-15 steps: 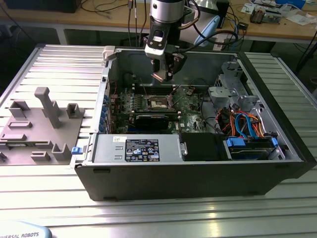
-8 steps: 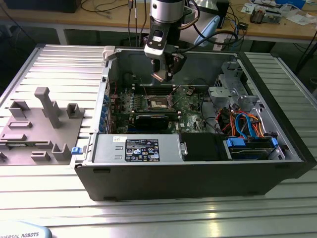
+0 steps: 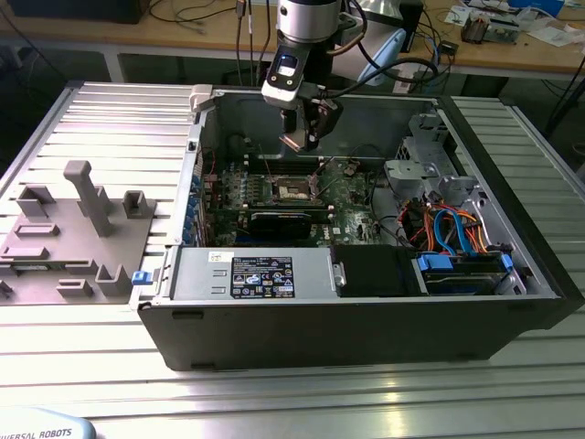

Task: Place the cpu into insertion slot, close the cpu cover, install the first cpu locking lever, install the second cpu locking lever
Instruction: 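Place the cpu into insertion slot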

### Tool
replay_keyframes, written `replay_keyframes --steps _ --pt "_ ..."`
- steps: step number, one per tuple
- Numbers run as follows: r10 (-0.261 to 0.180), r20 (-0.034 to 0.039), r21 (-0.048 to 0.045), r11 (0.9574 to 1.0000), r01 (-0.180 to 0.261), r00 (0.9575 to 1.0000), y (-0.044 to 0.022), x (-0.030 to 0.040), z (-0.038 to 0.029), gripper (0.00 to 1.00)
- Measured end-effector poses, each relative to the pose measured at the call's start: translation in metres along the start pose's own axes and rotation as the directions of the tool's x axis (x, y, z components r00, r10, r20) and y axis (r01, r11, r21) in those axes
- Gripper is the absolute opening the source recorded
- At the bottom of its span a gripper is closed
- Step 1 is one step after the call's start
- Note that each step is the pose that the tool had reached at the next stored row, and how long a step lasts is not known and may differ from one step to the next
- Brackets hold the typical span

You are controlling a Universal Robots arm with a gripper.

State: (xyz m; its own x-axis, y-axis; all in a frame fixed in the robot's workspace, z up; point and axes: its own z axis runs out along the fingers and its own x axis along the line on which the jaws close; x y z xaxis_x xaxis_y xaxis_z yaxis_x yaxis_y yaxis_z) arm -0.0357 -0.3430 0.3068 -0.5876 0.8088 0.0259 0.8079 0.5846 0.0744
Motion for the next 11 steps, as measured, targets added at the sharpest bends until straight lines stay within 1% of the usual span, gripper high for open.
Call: replay_keyframes --steps 11 --pt "0.023 0.0018 -0.0007 0.9997 -0.023 0.9997 0.0 0.0 0.0001 0.54"
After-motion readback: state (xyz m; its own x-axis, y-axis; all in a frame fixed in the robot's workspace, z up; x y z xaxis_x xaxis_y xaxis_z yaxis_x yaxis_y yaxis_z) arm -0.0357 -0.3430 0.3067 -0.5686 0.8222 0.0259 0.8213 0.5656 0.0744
